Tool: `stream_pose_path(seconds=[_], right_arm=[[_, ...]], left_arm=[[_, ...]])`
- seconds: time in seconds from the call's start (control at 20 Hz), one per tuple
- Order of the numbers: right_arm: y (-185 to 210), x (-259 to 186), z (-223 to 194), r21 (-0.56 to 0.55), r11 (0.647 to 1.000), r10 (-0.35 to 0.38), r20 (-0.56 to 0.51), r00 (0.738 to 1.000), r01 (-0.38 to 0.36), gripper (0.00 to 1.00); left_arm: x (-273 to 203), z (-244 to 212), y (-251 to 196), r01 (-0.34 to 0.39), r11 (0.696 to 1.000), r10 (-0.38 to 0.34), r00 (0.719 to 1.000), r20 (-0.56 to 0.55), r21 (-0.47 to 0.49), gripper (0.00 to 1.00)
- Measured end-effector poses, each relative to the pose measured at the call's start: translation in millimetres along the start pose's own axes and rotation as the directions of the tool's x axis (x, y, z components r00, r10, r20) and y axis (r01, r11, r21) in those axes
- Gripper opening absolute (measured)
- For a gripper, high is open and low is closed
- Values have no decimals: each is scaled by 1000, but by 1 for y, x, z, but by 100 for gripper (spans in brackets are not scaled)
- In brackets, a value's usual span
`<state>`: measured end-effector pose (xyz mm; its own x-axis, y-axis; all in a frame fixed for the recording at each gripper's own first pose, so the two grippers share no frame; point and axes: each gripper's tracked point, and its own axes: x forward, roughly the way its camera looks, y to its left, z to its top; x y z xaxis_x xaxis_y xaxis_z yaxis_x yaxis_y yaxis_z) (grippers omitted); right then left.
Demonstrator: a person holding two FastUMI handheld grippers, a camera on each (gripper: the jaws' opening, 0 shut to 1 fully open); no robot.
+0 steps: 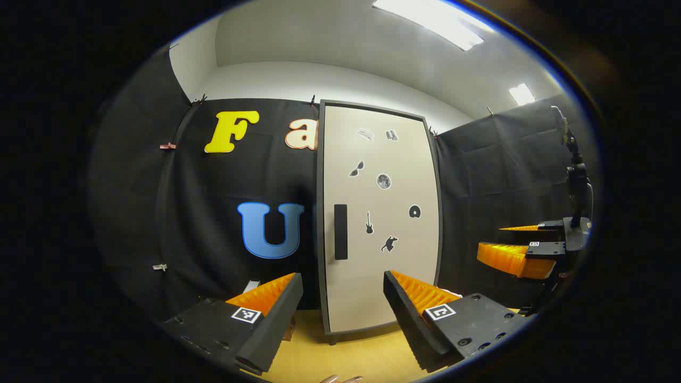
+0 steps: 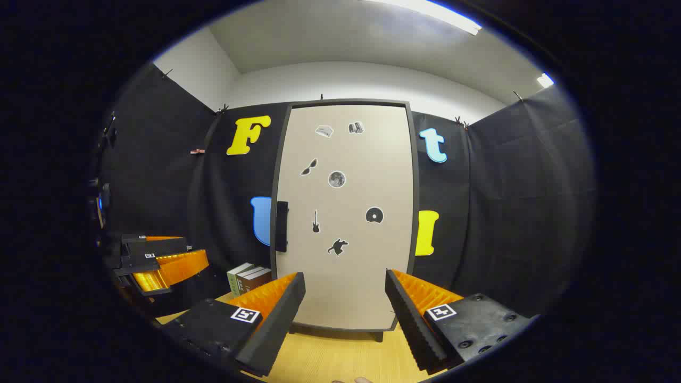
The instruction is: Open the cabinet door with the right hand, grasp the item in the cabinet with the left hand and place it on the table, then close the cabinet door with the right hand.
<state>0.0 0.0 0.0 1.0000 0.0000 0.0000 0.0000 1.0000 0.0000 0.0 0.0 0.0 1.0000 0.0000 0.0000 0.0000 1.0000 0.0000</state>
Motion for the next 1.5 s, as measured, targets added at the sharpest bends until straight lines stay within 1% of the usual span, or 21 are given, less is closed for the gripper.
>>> stream_pose_path(seconds=[0.15,0.3,0.4,0.6,0.75,0.95,1.5], right_arm=[[6,3,-6,-10,1000,18,-13,1000,-18,97],[8,6,-12,-15,1000,24,-36,999,-25,97],[7,7,-10,-8,1000,22,-30,999,-23,97],[2,10,-8,-52,999,3,-19,1000,-4,97],[10,10,-9,-37,999,26,-19,999,-27,97],[10,10,-10,-45,998,35,-23,999,-36,97],[10,11,-10,-41,999,32,-25,999,-33,97]], left_arm=[[-1,-1,2,7,1000,-7,1000,2,-1,96],[3,-2,8,-1,1000,1,1000,-1,11,96],[6,1,7,-1,1000,1,1000,6,18,96],[7,-3,3,9,1000,-9,1000,2,24,96],[10,-7,5,3,999,-3,1000,-12,45,96],[10,-11,5,3,1000,-3,1000,-22,24,96],[12,-11,9,-4,1000,5,1000,-24,27,96]])
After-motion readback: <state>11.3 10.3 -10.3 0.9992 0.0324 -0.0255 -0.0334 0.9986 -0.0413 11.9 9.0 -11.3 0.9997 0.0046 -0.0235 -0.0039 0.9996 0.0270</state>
